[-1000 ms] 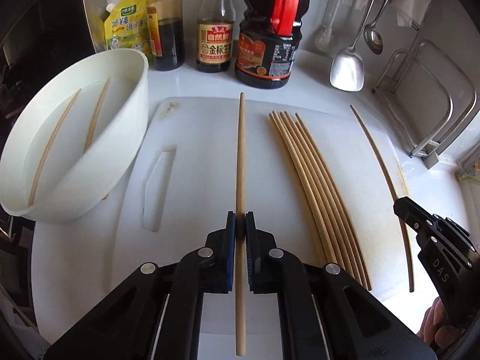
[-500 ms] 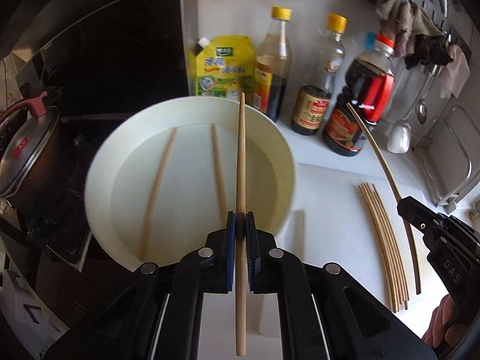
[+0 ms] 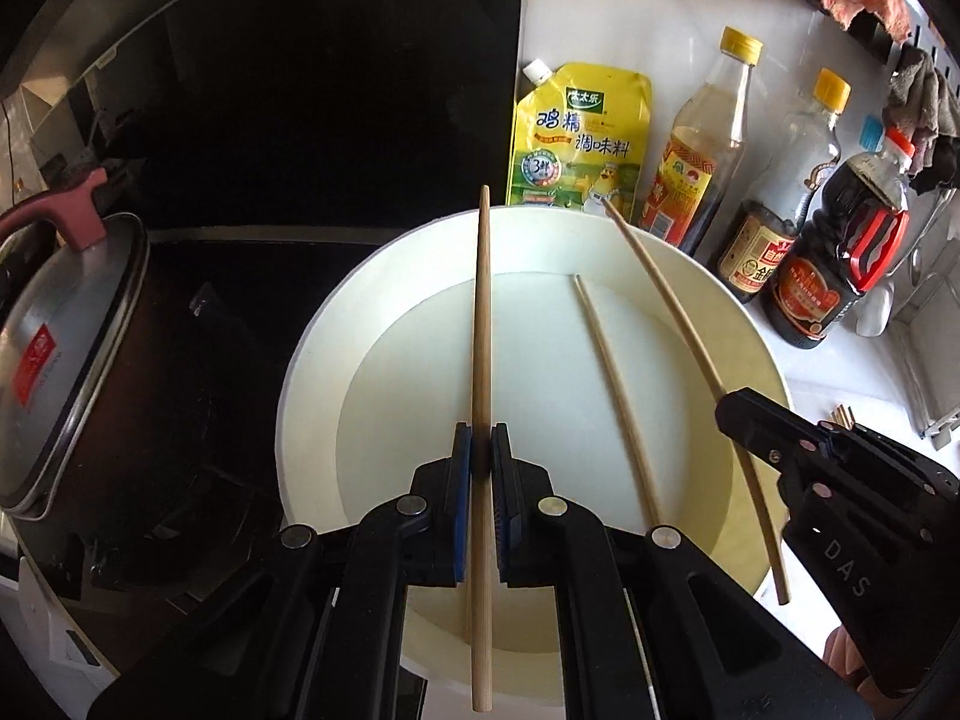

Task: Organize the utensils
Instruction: 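Carry both held chopsticks over the white water basin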

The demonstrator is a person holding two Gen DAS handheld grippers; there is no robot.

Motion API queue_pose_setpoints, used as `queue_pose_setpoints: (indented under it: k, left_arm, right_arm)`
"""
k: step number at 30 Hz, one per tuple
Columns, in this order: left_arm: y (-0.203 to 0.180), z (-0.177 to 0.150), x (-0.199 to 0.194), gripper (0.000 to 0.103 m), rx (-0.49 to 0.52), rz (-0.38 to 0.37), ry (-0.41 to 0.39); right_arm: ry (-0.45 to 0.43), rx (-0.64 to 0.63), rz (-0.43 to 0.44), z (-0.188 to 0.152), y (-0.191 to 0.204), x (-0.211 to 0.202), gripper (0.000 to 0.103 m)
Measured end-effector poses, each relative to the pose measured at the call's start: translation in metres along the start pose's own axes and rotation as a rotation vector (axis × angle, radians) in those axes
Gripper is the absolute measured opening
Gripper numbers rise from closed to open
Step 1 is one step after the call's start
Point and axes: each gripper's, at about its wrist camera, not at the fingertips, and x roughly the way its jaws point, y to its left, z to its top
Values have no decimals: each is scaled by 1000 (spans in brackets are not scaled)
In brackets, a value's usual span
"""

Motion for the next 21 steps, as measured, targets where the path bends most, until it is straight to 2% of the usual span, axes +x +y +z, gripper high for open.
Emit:
queue_pose_setpoints:
  k: [6, 13, 21]
  left_arm:
    - [8, 0, 31, 7, 13, -36, 61]
    - [6, -3, 53, 8, 19, -50, 111]
    - [11, -7, 60, 8, -11, -56, 129]
  right_arm:
    - [80, 29, -25, -1, -2, 37, 6]
    - [108, 29, -62, -5, -5, 50, 6]
    - [122, 35, -72, -9, -7, 53, 6]
